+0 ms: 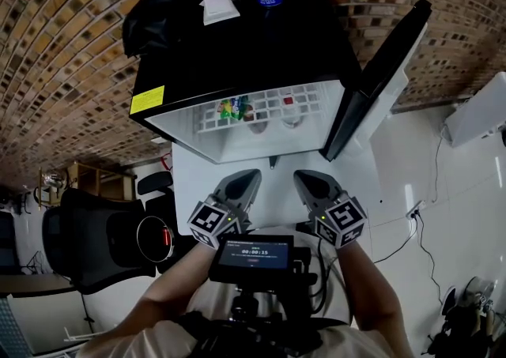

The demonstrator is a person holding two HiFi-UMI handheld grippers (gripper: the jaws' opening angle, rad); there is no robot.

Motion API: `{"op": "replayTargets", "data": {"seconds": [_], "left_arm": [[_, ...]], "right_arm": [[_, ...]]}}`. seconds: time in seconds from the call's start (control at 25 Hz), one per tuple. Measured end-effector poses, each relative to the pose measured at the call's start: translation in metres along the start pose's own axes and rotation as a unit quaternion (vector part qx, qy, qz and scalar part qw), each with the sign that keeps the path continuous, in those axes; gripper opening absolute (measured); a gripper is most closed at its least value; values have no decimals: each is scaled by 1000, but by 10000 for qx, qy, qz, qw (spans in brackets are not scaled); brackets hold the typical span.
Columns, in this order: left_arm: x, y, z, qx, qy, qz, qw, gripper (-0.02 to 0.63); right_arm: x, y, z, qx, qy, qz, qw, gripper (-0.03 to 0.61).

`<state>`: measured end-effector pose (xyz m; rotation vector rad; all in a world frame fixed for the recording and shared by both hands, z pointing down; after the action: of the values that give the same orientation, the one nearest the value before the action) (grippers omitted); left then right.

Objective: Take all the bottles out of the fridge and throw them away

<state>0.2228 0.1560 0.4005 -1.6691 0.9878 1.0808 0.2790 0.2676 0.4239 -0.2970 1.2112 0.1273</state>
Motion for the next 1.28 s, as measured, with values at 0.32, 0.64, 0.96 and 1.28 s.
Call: {"op": "replayTargets", "data": {"seconds": [0.32, 0.64, 0.96, 1.28], "left_arm": [[-3, 0, 4, 39, -154, -47, 9999, 3], [-8, 5, -5, 83, -13, 50, 10000, 3], [-15, 4, -13, 233, 50, -190, 9995, 5], [-25, -20, -37, 344, -233, -448, 9981, 5]], "right_arm": [[3, -1, 2, 105, 10, 34, 9999, 2], [0, -2, -2, 135, -30, 49, 9999, 2], [-4, 1, -2, 11, -122, 88, 9999, 2], [-8, 3, -3, -77, -176, 72, 9998, 2]]}}
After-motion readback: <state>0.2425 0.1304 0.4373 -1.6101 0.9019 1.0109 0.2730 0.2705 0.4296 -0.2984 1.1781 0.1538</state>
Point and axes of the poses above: the fingertips, and each gripper's own axes: y backward along the fingers, z to its right, x out of its top, the point moved 3 cm from there along y, backward along the fingers, and after that the axes turned 1 degree about x, right-handed, at the moved point
